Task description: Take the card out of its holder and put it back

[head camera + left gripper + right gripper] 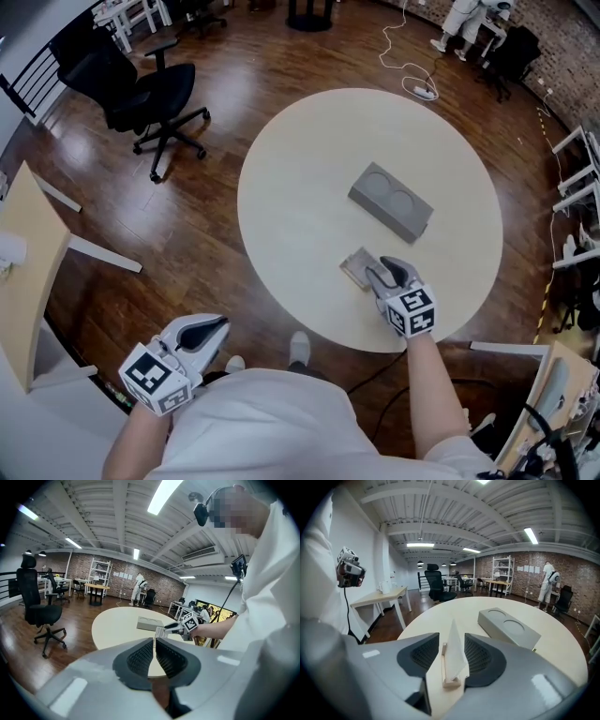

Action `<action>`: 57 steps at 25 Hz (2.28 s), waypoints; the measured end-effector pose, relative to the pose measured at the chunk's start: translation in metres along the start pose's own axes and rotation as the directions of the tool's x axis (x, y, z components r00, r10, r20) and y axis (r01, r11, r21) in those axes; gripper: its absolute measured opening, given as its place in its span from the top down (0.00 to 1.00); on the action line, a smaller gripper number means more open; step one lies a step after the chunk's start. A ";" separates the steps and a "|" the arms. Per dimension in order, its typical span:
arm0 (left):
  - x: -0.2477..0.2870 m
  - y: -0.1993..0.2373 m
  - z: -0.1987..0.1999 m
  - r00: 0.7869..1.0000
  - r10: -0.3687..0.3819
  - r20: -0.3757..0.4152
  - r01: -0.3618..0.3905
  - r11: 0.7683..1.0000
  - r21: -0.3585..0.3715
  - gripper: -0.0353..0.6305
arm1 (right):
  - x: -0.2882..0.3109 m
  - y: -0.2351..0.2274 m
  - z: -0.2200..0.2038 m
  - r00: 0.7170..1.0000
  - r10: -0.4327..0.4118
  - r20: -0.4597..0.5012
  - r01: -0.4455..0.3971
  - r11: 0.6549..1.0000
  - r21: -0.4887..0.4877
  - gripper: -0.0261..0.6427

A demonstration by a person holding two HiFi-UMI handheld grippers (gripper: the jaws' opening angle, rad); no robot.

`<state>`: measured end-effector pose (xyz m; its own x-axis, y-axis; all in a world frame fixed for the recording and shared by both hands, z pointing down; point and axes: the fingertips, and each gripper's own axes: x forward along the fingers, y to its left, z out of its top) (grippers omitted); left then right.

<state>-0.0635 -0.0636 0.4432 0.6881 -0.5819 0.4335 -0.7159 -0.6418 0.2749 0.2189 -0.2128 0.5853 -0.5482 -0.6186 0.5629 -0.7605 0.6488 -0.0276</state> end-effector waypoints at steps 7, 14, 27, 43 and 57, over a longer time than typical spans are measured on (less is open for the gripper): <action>-0.027 0.002 -0.009 0.996 -0.085 0.014 0.085 0.996 0.037 0.91 | -0.057 0.028 0.035 0.975 -0.201 0.093 0.196 0.979 0.060 0.67; -0.056 -0.005 -0.025 0.977 -0.209 0.027 0.205 0.971 0.121 0.91 | -0.099 0.140 0.034 0.979 -0.187 0.084 0.182 0.981 0.069 0.67; -0.137 -0.020 -0.083 0.924 -0.382 -0.017 0.379 0.909 0.175 0.92 | -0.191 0.338 0.011 0.938 -0.316 0.142 0.293 0.942 0.160 0.67; -0.144 -0.034 -0.098 0.894 -0.447 -0.025 0.443 0.875 0.197 0.92 | -0.233 0.409 -0.007 0.907 -0.399 0.132 0.369 0.907 0.203 0.67; -0.125 -0.046 -0.074 0.888 -0.460 0.006 0.448 0.869 0.211 0.92 | -0.235 0.385 0.004 0.912 -0.392 0.125 0.370 0.914 0.168 0.68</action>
